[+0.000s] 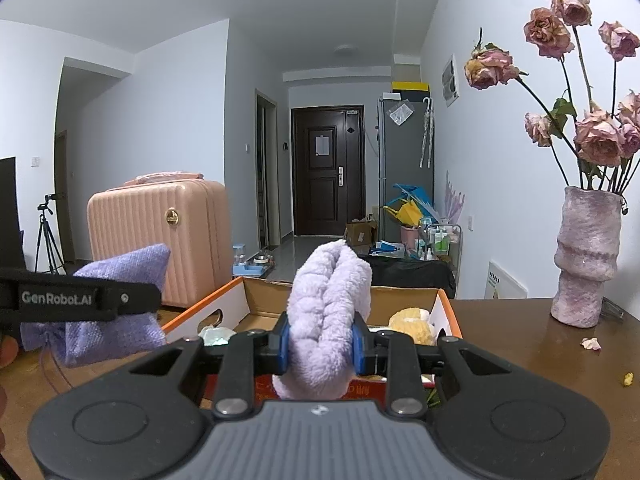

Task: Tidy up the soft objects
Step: 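Carry the pouch in the left tool while the right tool carries the headband over the box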

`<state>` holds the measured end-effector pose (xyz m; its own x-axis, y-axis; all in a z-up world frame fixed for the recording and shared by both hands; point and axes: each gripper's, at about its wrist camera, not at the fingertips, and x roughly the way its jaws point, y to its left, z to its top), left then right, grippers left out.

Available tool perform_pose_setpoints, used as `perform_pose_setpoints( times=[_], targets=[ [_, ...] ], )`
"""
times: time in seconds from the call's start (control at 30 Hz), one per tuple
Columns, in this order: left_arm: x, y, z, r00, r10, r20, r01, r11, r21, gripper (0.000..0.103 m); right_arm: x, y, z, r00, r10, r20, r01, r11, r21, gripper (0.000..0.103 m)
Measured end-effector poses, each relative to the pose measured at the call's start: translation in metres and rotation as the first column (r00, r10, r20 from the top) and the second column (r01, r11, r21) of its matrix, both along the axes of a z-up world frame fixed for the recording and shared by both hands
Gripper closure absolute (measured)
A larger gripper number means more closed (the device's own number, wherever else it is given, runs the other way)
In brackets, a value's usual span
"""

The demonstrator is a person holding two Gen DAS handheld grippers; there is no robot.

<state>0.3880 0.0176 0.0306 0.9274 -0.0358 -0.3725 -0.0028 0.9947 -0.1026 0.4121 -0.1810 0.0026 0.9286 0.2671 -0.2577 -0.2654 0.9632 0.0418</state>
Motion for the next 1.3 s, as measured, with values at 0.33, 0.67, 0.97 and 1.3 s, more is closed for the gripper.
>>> perform_pose_setpoints(
  times=[0.33,0.67,0.97,1.3],
  targets=[
    [0.032,-0.005,-0.001,1.000,-0.002,0.001,0.002,1.000,-0.008,0.053,0.027,0.003,0.000,1.000,-0.009,-0.001,0.009,1.000,0.004,0.075],
    [0.062,-0.006,-0.002,1.000,0.002,0.003,-0.002,1.000,-0.015,0.053,0.054,0.009,-0.003,1.000,-0.009,-0.006,0.009,1.000,-0.015,0.075],
    [0.085,-0.009,-0.003,1.000,0.000,0.000,0.000,1.000,-0.013,0.053,0.078,0.013,-0.005,1.000,-0.014,-0.008,0.014,1.000,-0.027,0.075],
    [0.115,-0.011,-0.006,1.000,0.011,-0.008,-0.011,1.000,-0.008,0.053,0.102,0.018,-0.006,1.000,-0.015,-0.009,0.014,0.999,-0.050,0.075]
  ],
)
